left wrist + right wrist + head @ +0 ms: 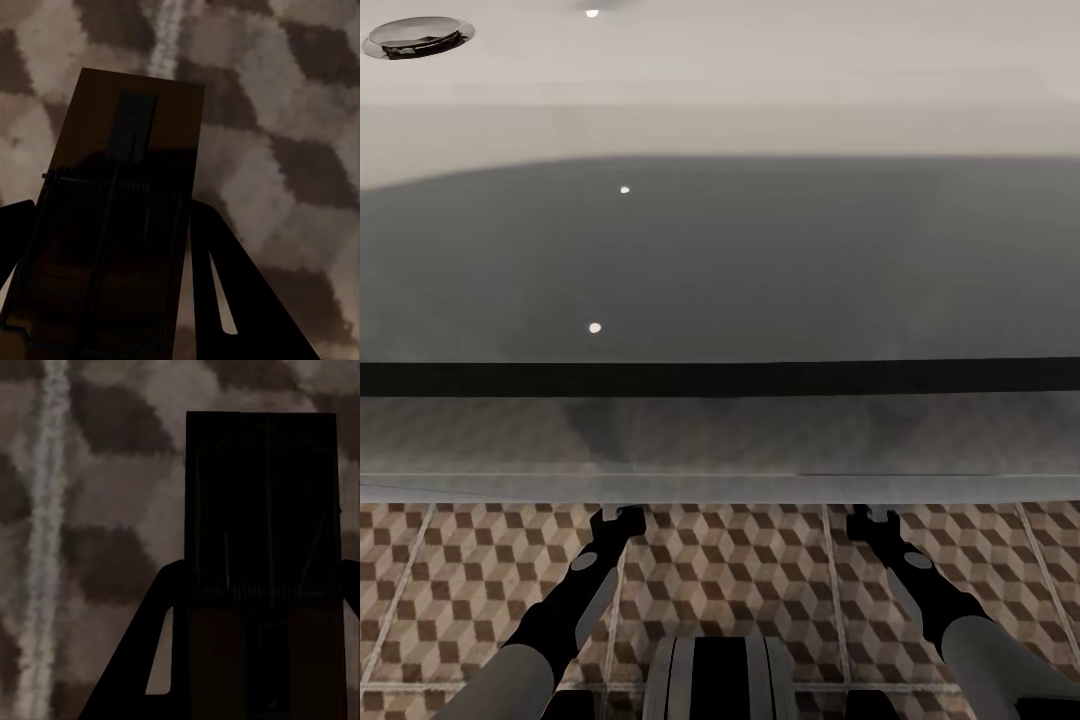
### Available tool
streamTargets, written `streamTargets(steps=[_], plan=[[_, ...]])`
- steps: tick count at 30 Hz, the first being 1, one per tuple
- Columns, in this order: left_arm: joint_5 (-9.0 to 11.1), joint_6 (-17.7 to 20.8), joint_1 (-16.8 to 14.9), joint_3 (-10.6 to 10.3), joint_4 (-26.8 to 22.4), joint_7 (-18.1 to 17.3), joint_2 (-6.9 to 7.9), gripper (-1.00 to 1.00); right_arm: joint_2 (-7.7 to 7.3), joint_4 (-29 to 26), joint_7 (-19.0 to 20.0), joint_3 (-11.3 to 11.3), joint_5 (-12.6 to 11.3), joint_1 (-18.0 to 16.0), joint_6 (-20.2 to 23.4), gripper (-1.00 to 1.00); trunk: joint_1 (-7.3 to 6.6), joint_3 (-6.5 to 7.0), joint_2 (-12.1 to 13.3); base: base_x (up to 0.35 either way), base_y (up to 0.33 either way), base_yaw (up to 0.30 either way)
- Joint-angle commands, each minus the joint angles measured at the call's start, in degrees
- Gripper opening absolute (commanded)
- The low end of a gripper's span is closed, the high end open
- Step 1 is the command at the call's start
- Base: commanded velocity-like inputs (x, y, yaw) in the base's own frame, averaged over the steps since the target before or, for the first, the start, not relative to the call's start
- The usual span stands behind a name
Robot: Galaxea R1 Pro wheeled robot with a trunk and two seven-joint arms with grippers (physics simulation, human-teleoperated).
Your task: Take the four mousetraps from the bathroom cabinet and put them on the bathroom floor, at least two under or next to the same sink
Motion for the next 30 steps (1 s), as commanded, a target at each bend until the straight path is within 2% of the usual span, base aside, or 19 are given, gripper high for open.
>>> streamTargets(steps=[1, 16, 23, 30], plan=[[0.4, -0.2, 0.0, -0.4, 0.0, 0.6, 0.06, -1.00, -0.02, 0.3, 0.4, 0.0, -0.4, 0.0, -0.2, -1.00, -0.01, -0.03, 0.0, 0.000, 0.000, 0.000], [0.4, -0.2, 0.0, -0.4, 0.1, 0.6, 0.06, -1.00, 0.05, 1.2, 0.2, 0.1, -0.3, 0.0, 0.2, -1.00, -0.01, -0.03, 0.0, 0.000, 0.000, 0.000], [0.4, -0.2, -0.1, -0.4, 0.1, 0.6, 0.04, -1.00, 0.07, 1.1, -0.4, 0.2, 0.0, 0.0, 2.4, -1.00, -0.01, -0.03, 0.0, 0.000, 0.000, 0.000], [0.4, -0.2, -0.1, -0.4, 0.1, 0.6, 0.03, -1.00, 0.07, 1.1, -0.4, 0.1, 0.0, 0.0, 2.7, -1.00, -0.01, -0.03, 0.0, 0.000, 0.000, 0.000]])
